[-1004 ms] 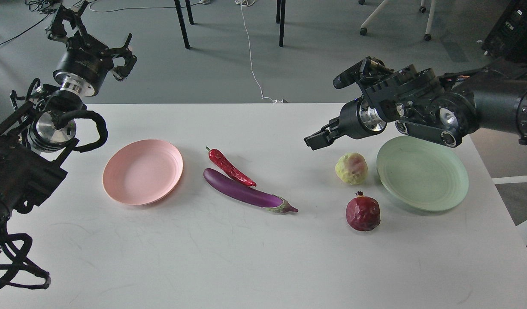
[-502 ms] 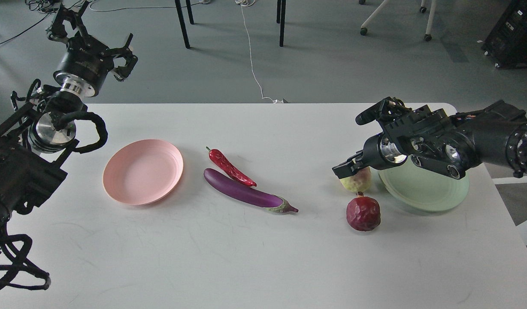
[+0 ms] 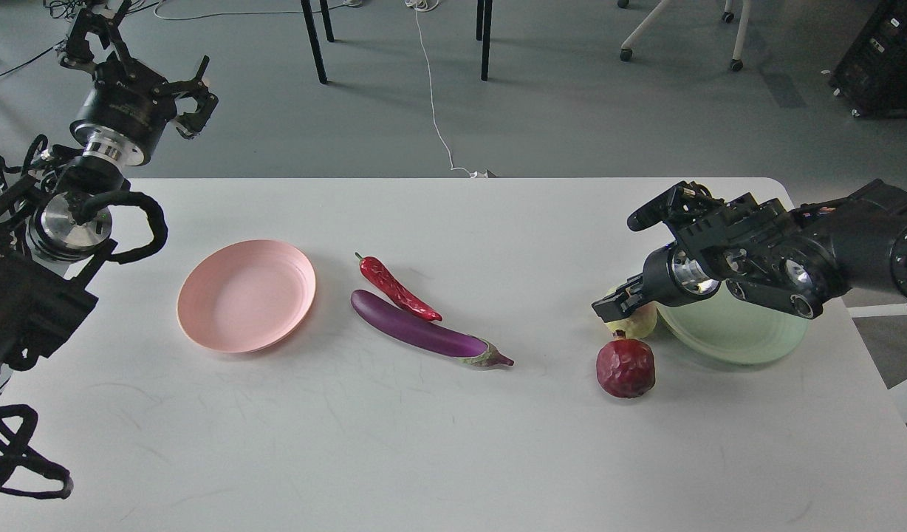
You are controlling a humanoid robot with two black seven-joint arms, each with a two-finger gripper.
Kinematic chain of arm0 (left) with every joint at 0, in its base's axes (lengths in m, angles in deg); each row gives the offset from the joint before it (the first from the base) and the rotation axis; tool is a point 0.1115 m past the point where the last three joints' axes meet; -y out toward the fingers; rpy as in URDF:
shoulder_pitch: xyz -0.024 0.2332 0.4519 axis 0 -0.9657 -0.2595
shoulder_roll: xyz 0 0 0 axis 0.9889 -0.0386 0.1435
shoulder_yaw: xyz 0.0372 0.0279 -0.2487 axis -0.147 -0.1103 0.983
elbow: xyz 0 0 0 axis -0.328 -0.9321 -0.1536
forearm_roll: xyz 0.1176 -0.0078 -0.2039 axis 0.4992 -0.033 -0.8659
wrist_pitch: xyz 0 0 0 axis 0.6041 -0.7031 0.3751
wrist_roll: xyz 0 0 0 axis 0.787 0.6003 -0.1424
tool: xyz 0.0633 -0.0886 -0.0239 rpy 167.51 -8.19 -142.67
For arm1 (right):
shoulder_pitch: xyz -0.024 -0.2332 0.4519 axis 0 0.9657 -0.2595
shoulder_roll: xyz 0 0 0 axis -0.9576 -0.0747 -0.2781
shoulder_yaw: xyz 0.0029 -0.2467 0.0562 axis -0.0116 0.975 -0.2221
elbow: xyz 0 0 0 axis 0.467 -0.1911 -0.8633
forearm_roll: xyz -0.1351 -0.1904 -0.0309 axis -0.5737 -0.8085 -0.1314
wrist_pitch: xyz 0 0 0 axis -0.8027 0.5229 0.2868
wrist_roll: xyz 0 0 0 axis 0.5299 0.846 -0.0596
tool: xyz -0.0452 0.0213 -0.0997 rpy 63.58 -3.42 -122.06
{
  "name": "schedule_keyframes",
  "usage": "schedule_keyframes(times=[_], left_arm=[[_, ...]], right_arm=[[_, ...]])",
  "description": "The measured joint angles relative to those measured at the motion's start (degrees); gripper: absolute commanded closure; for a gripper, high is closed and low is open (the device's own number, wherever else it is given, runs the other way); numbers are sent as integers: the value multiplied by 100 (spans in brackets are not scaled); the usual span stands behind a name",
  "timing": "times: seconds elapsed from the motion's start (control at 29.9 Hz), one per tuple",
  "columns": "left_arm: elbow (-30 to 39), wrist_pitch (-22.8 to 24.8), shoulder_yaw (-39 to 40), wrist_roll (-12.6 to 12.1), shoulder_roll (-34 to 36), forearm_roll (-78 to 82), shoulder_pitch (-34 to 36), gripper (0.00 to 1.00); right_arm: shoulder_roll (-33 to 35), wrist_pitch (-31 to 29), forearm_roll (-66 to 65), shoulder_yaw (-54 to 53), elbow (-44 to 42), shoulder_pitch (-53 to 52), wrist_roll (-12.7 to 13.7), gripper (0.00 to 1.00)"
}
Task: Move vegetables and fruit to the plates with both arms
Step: 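Carry the apple onto the green plate and release it with the right gripper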
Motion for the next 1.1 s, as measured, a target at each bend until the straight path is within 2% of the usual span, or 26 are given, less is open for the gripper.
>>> schedule_keyframes(times=[0.1,0.23,0.5,0.67,0.84,1.04,1.1], left_arm=[[7,-4,0,0,7,-1,-17,2],[23,-8,0,7,12,-2,-20,2],[54,-46,3,10,8,-6,-18,2],[57,-53,-1,10,1,-5,-12,2],[56,-62,-35,4,-24,0,-11,2],[68,-94,-88,-27,-51,15,24,2],[71,-95,-94,-34,-51,21,29,2]], right_arm=[[26,3,12,-20,21,-1,12,56],[218,50,69,-379,39,-215,12,56],[1198,-28,40,-874,48,-762,20,55],[1891,8,-12,-840,-53,-332,8,52],[2251,240,-11,-990,-332,318,-7,49],[2277,533,10,-1334,-704,1084,-9,22],[2250,551,20,-1500,-758,1230,-5,18]])
